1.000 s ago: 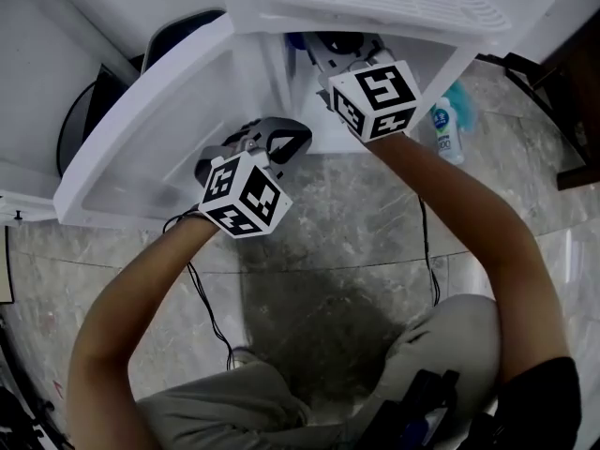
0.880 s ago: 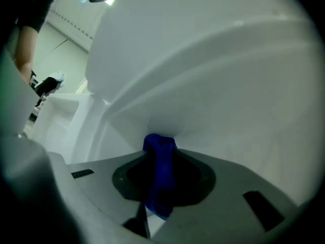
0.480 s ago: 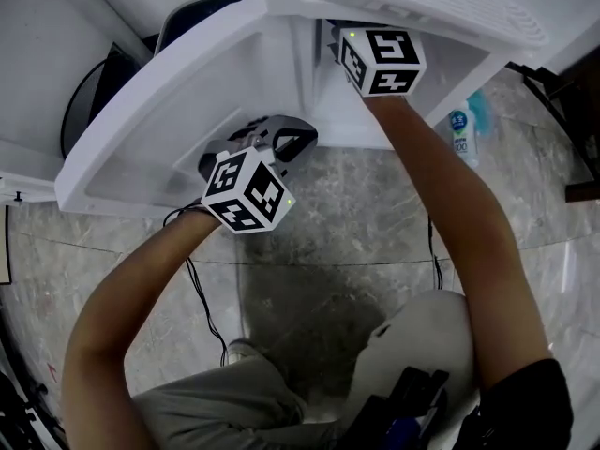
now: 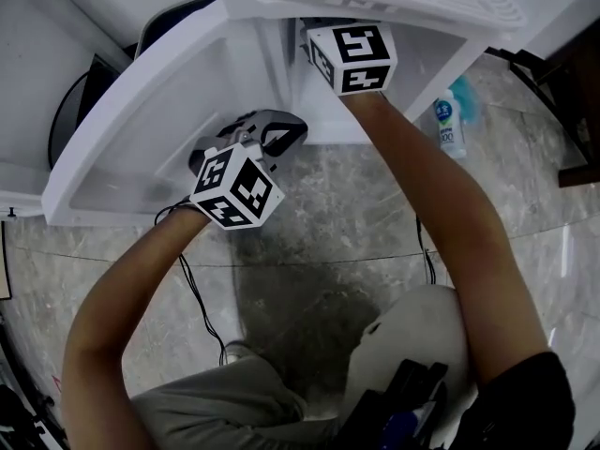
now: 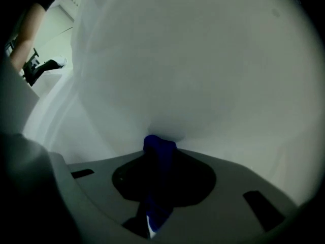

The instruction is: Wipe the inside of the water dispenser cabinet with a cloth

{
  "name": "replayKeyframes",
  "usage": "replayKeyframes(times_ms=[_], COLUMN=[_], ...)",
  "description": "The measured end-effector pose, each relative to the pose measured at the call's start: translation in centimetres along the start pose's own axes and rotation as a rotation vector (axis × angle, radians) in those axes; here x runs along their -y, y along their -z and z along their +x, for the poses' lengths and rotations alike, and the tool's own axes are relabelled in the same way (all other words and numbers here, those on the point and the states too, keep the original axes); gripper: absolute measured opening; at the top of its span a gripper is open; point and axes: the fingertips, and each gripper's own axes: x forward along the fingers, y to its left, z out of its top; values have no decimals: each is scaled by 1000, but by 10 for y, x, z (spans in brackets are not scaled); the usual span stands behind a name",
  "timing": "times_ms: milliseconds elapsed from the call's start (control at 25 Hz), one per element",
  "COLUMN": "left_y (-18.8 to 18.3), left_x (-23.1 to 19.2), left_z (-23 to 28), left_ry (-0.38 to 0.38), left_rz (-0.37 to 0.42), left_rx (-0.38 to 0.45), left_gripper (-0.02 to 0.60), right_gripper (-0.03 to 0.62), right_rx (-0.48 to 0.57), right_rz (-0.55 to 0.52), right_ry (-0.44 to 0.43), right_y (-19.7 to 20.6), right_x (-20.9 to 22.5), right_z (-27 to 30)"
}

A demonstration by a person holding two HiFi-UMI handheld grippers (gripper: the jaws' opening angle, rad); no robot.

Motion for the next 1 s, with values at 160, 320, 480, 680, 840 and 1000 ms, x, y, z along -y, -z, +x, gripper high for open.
replayKeyframes(times_ms=[160,320,480,680,840,1000], left_y=[3,-3,-8,-2,-3,-3], left_x=[2,1,3,2,-3,-8], left_z=[-1,3,7,7,4,3], left_ry=[6,6,20,23,18,21], left_rz=[-2,1,4,-25,-44,-123], left_rx=[-5,6,18,8,9,17], left_gripper=[6,6,6,6,6,6], right_gripper=[60,60,60,60,60,61], right_rx=[-9,0,-6,-50,-69,-124], right_rz=[-2,15,5,-30,-25,-40], right_ry=[8,-18,-17,-2,-30,-150], right_y=[-1,-7,-6,0,-3,-4], right_x=[1,-11,-8,2,-3,-19], right_z=[-1,-14,-11,4,-5,-31])
